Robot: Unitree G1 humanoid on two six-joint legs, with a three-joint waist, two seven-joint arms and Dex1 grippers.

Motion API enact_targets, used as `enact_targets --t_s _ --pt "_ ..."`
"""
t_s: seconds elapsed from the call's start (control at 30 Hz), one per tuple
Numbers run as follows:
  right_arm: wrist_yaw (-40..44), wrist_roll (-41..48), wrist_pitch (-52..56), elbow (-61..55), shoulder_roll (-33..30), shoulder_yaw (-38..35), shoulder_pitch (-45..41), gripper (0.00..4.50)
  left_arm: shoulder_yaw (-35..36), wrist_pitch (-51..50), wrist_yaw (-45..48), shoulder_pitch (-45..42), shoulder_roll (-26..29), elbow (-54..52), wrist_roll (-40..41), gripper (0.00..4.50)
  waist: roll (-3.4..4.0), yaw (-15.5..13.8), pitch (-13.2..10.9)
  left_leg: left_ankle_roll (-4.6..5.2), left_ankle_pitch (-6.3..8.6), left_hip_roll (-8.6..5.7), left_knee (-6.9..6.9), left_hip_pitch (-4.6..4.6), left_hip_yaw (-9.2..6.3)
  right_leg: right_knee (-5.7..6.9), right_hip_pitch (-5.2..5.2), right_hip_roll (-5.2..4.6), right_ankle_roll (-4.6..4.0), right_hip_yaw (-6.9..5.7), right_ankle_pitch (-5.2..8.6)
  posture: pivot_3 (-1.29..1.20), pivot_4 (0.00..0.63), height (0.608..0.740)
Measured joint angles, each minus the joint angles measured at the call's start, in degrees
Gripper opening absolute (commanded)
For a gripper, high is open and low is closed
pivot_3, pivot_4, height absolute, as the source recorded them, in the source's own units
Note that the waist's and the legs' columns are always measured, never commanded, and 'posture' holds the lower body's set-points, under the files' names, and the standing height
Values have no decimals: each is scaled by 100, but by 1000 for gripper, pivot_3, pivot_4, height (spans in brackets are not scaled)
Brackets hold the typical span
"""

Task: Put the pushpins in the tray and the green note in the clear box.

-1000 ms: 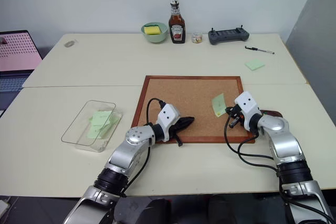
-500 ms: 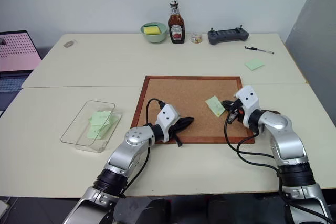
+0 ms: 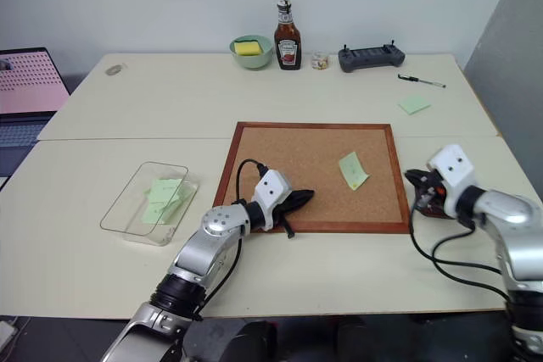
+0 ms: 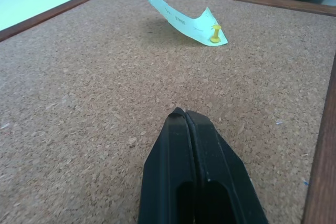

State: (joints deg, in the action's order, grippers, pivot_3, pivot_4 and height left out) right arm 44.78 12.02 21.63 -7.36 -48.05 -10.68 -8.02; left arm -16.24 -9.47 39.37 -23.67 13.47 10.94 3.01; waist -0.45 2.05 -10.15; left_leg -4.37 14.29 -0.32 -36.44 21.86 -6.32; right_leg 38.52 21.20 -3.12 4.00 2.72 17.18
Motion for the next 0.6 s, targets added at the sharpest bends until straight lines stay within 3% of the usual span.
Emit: enact_targets --t_s 0.4,0.43,0.6 --pt "-126 -491 129 479 -448 -67 233 18 -27 34 47 -63 -25 96 -27 0 6 -16 3 0 0 -1 0 -1 -1 -1 -5 -1 2 -1 1 0 150 740" --pt "-126 -519 133 506 -452 -62 233 458 -27 34 47 -58 -25 91 -33 0 6 -16 4 0 0 -1 0 -2 -1 -1 -5 -1 2 -1 1 0 150 740" --pt "-123 -555 165 527 -454 -47 226 1367 -28 34 47 -53 -30 85 -45 0 7 -16 4 0 0 -2 0 -1 -1 -2 -5 -1 2 -1 1 0 150 740"
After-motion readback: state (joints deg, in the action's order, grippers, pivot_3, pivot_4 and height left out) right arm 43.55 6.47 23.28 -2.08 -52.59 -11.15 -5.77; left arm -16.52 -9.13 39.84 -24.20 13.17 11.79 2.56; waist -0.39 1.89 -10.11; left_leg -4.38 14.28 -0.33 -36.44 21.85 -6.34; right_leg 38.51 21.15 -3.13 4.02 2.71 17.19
